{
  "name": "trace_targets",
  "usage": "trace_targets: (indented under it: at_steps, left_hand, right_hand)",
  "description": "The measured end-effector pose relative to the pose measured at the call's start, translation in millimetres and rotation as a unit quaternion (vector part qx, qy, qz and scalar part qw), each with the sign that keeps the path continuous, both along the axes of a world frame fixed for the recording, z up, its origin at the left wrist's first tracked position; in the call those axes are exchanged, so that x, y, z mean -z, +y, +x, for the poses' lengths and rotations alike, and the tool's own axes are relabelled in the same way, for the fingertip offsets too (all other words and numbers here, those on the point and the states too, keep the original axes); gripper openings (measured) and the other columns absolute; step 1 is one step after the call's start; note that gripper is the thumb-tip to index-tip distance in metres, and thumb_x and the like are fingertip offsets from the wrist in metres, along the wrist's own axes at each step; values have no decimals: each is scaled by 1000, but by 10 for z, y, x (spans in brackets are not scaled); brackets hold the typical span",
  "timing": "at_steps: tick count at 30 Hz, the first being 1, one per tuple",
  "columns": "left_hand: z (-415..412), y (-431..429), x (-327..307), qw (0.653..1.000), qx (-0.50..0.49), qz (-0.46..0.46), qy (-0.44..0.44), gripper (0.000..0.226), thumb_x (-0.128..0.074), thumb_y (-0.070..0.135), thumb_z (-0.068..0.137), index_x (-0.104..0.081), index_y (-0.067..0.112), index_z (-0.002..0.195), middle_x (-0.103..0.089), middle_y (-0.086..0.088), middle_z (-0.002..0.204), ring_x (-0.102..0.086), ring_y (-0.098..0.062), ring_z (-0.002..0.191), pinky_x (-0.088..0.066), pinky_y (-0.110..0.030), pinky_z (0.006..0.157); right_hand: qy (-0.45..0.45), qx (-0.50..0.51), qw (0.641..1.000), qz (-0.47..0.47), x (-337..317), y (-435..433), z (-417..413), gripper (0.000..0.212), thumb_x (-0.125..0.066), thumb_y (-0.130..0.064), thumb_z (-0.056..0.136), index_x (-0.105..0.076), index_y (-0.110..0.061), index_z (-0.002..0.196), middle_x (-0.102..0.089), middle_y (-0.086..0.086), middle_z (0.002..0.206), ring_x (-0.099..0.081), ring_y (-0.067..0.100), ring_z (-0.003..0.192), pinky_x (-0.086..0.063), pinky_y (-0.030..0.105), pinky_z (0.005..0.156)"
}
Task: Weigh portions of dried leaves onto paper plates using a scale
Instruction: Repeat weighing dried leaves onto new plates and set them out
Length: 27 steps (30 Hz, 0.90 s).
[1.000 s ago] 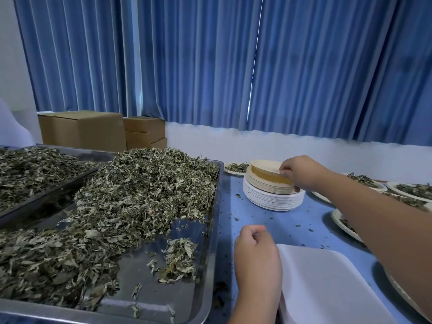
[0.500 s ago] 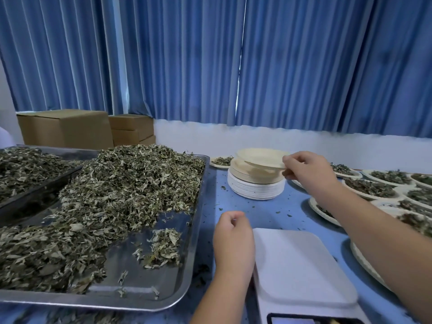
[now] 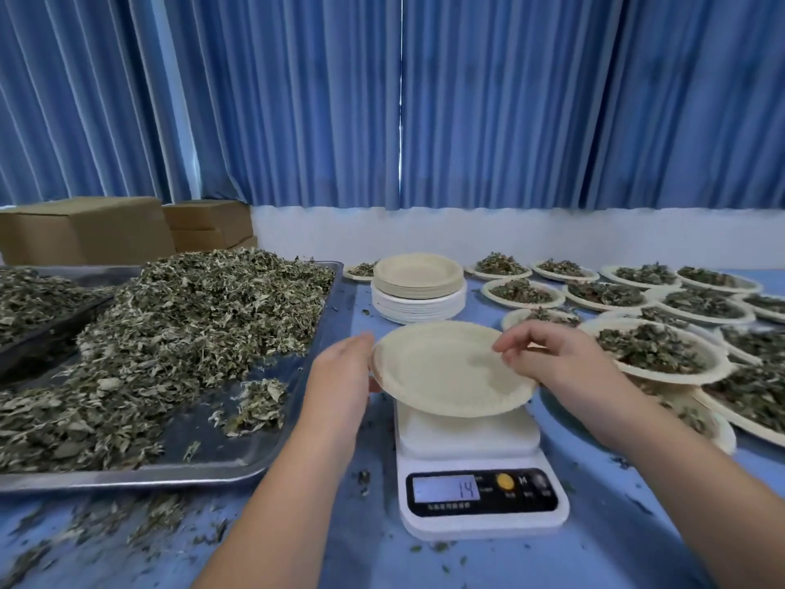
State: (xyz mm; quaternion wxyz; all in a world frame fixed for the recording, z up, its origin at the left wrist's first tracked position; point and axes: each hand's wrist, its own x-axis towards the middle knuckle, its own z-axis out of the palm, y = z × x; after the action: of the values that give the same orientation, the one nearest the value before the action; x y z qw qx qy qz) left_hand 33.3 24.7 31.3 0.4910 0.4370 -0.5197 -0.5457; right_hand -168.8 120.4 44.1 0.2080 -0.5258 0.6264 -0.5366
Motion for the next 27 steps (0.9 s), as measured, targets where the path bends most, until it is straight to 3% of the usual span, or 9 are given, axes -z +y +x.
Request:
trace_targets:
  at_steps: [5, 8, 9, 10, 11, 13, 17, 22, 27]
  left_hand:
    - [41, 59, 29, 999, 25, -29, -38, 23, -58, 16, 90, -65, 15, 69, -40, 3, 51, -31, -14, 47, -25, -25, 50]
    - [25, 72, 41, 997, 24, -39, -63, 18, -59, 16, 90, -69, 18, 75, -43, 3, 50, -30, -15, 51, -29, -28, 53]
    - [14, 76, 48, 996, 26, -42, -69, 14, -59, 15, 90, -72, 17, 84, -38, 7, 57, -29, -15, 55, -36, -29, 56]
    - [-1, 78, 59, 995, 29, -46, -78, 16, -59, 15, 90, -74, 17, 95, -64, -1, 63, -57, -15, 60, -47, -33, 65]
    - [-9, 73, 77, 994, 31, -50, -94, 20, -59, 16, 92, -73, 16, 106, -70, -2, 102, -59, -12, 102, -52, -39, 82]
    - [-16, 49, 118, 989, 22, -69, -132, 25, -58, 19, 93, -70, 15, 115, -70, -2, 113, -63, -19, 109, -47, -40, 101]
    - [-19, -23, 176, 972, -4, -123, -198, 24, -53, 24, 96, -70, 18, 112, -67, 6, 106, -59, -10, 98, -42, -25, 84]
    - [-38, -26, 223, 950, -38, -166, -260, 41, -42, 36, 100, -52, 16, 67, -52, 6, 65, -46, -10, 63, -31, -26, 55]
    - [-32, -33, 239, 957, -59, -152, -240, 41, -39, 38, 101, -65, 7, 97, -63, -3, 88, -51, -13, 75, -36, -25, 64]
  right_hand:
    - [-11, 6, 1000, 18, 135, 40, 0, 35, -58, 5, 85, -69, -26, 96, -63, -14, 60, -51, 11, 52, -40, 16, 47]
    - [22, 21, 999, 38, 170, 26, -40, 37, -58, 2, 84, -66, -28, 104, -66, -15, 85, -58, 6, 55, -43, 13, 49]
    - [50, 30, 997, 45, 176, 18, -63, 36, -58, -1, 84, -65, -29, 105, -63, -18, 97, -59, 1, 60, -41, 9, 50]
    - [82, 39, 994, 53, 181, 9, -81, 36, -59, -3, 83, -65, -31, 104, -60, -22, 104, -59, -3, 70, -39, 5, 51]
    - [111, 45, 991, 60, 187, 2, -99, 34, -59, -5, 83, -64, -33, 103, -57, -25, 106, -58, -5, 79, -39, 3, 55]
    - [136, 47, 987, 69, 202, -15, -136, 31, -60, -9, 84, -64, -34, 102, -58, -26, 106, -54, -9, 90, -38, 0, 62]
    - [143, 48, 986, 77, 237, -47, -197, 25, -60, -15, 87, -65, -31, 105, -61, -19, 108, -54, -3, 92, -36, 7, 66]
    - [161, 53, 984, 61, 258, -49, -238, 11, -58, -27, 93, -64, -29, 103, -61, -14, 106, -54, -3, 85, -39, 20, 73]
    - [138, 70, 988, 23, 253, -39, -243, 12, -57, -27, 94, -62, -33, 85, -62, -14, 94, -53, 0, 68, -40, 26, 73]
